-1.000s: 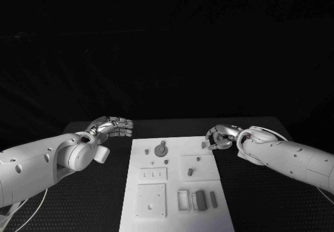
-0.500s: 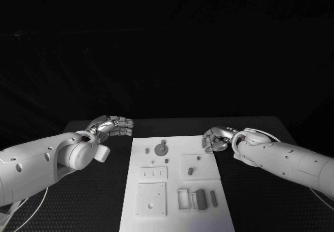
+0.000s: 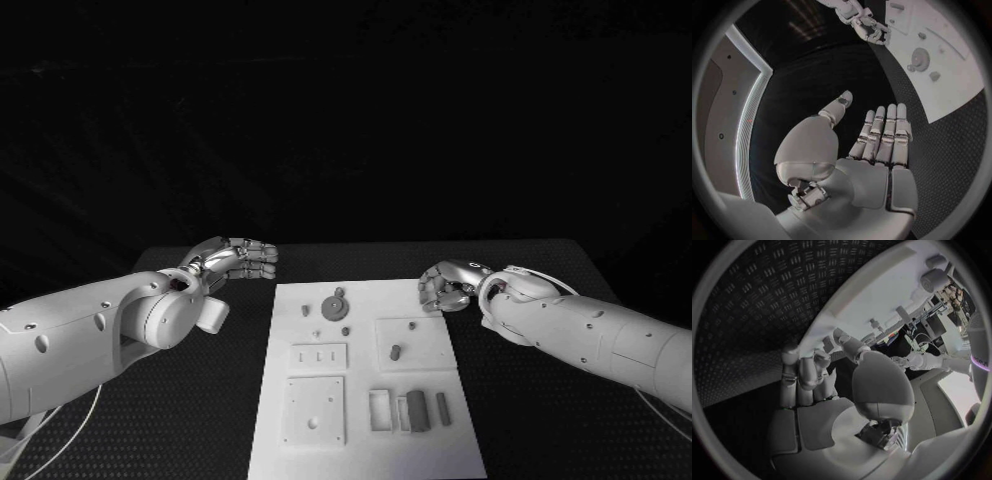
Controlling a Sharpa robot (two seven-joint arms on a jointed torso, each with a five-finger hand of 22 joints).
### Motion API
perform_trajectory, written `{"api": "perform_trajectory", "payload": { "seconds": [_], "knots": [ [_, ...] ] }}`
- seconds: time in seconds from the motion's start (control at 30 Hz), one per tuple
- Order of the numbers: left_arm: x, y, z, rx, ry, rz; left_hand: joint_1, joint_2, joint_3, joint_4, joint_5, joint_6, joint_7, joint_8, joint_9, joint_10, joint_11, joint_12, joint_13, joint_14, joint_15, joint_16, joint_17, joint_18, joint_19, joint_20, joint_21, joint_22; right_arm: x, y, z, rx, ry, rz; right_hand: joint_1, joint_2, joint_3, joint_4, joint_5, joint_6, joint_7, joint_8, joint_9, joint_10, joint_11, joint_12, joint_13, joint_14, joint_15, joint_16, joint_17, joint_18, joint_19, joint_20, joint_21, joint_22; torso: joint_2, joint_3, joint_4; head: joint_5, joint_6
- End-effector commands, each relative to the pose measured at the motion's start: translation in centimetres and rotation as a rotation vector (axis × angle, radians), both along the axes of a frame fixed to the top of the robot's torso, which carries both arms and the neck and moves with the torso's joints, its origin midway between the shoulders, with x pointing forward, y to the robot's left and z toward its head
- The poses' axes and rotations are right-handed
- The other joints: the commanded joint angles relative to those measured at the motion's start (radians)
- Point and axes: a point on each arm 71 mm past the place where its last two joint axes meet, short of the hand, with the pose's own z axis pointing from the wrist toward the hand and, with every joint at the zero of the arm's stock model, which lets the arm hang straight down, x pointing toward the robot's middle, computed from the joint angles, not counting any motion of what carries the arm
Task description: Assemble the parts on the task board
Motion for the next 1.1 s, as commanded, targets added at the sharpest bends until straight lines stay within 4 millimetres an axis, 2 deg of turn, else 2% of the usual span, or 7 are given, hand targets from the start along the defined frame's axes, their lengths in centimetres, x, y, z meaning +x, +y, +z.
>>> {"api": "perform_trajectory", "payload": {
  "seconds": [0.03, 0.27, 0.47, 0.63, 1.1],
  "knots": [
    [-0.04, -0.22, 0.11, -0.006, -0.007, -0.019, -0.003, 0.009, -0.004, 0.0, -0.004, 0.004, 0.026, 0.0, -0.001, 0.007, 0.001, 0.002, 0.0, 0.004, 0.0, 0.001, 0.002, 0.013, 0.008, 0.002, -0.003, 0.001, -0.25, -0.19, -0.74, -0.021, 0.022, -0.005, -0.001, 0.014, -0.002, -0.001, 0.0, 0.012, 0.002, 0.007, 0.0, -0.001, 0.003, 0.005, -0.002, 0.01, -0.001, 0.007, 0.002, 0.068, 0.003, -0.006, 0.004, 0.019, 0.0, -0.0006, 0.0002, -0.001, -0.003],
    [-0.02, -0.23, 0.1, -0.006, -0.006, -0.02, -0.004, 0.01, -0.004, 0.001, -0.004, 0.004, 0.026, 0.0, -0.002, 0.007, 0.001, 0.002, 0.0, 0.004, 0.0, 0.0, 0.002, 0.013, 0.008, 0.002, -0.004, 0.001, -0.26, -0.17, -0.8, -0.018, 0.022, -0.004, -0.004, 0.026, -0.005, -0.004, 0.0, 0.033, 0.005, 0.02, 0.006, 0.001, 0.006, 0.008, -0.004, 0.014, 0.002, 0.01, 0.004, 0.068, 0.004, -0.008, 0.005, 0.019, 0.0, -0.0006, -0.0003, -0.002, -0.004],
    [0.04, -0.31, 0.09, -0.007, -0.007, -0.022, -0.004, 0.01, -0.004, 0.001, -0.004, 0.004, 0.027, 0.0, -0.002, 0.007, 0.001, 0.002, 0.0, 0.004, 0.0, 0.0, 0.002, 0.013, 0.008, 0.002, -0.004, 0.001, -0.37, 0.11, -1.24, -0.016, 0.026, 0.0, -0.005, 0.032, -0.007, -0.01, 0.0, 0.058, 0.005, 0.035, 0.014, 0.002, 0.007, 0.011, -0.006, 0.016, 0.003, 0.011, 0.005, 0.068, 0.004, -0.009, 0.007, 0.019, 0.0, -0.0005, -0.001, 0.001, -0.003],
    [0.03, -0.29, 0.09, -0.006, -0.007, -0.021, -0.004, 0.01, -0.004, 0.001, -0.004, 0.004, 0.027, 0.0, -0.002, 0.007, 0.001, 0.002, 0.0, 0.004, 0.0, 0.0, 0.002, 0.013, 0.008, 0.002, -0.004, 0.001, -0.38, -0.01, -1.43, -0.021, 0.03, 0.0, -0.004, 0.035, -0.007, -0.013, 0.0, 0.064, 0.005, 0.038, 0.016, 0.003, 0.006, 0.012, -0.007, 0.018, 0.003, 0.012, 0.007, 0.068, 0.005, -0.009, 0.008, 0.019, 0.0, -0.0003, 0.0007, 0.001, -0.005],
    [0.01, -0.25, 0.08, -0.005, -0.004, -0.021, -0.005, 0.01, -0.004, 0.0, -0.004, 0.003, 0.028, -0.001, -0.002, 0.006, 0.002, 0.0, 0.0, 0.003, 0.0, -0.001, 0.001, 0.012, 0.007, 0.002, -0.005, 0.0, -0.48, 0.22, -1.64, -0.021, 0.046, 0.004, -0.006, 0.044, -0.008, -0.024, 0.0, 0.096, -0.007, 0.056, 0.029, 0.005, -0.005, 0.013, -0.012, 0.019, -0.007, 0.013, 0.006, 0.068, 0.005, -0.01, 0.009, 0.018, 0.001, -0.0013, -0.0003, 0.001, -0.007]
  ]
}}
